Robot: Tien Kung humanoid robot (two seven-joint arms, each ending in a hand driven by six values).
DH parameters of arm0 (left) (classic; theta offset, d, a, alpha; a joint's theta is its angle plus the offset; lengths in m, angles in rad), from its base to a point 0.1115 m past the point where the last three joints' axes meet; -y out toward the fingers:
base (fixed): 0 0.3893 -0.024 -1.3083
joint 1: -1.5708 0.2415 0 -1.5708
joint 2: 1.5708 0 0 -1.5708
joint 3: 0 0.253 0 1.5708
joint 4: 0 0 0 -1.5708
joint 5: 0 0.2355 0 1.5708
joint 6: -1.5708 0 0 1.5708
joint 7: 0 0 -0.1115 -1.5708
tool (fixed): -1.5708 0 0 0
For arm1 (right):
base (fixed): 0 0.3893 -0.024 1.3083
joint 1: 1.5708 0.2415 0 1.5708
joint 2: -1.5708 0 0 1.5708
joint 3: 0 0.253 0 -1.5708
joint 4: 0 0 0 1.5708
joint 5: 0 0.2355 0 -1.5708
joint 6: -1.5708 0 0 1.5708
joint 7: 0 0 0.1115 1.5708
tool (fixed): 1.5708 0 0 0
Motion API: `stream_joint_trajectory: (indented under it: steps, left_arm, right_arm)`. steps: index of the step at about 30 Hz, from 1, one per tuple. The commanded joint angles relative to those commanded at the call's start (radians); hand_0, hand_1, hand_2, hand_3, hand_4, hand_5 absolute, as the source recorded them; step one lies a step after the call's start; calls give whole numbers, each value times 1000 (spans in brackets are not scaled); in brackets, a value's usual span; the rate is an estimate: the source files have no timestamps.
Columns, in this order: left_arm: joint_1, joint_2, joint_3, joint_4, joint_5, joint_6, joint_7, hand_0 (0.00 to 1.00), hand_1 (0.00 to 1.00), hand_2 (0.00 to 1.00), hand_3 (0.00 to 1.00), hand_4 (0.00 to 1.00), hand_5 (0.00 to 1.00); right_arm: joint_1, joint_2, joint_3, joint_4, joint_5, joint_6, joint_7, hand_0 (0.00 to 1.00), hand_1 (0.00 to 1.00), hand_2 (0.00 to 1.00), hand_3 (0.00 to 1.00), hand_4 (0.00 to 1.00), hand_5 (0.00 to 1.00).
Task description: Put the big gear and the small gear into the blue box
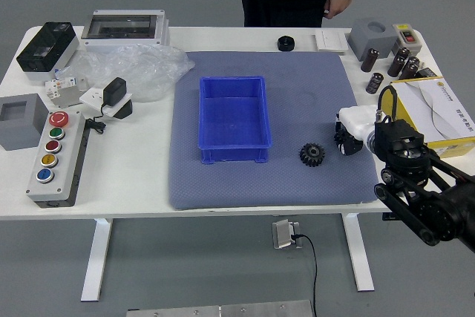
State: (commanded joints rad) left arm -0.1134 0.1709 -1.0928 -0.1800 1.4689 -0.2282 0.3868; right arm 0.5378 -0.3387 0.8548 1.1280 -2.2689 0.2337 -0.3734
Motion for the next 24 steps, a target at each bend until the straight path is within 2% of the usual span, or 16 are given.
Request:
stream_joint_trajectory:
  steps: [14,24]
  left_arm:
    - [0,1,2,0,-5,2,0,838,807,805,799,694,364]
    - [0,3,1,0,-8,3,0,838,807,805,800,694,365]
  right_arm:
    - [18,-7,24,17,0,-9,-4,475,407,440,492,541,175]
    - [65,-14,35,104,0,8,-13,482,403,435,491,560,165]
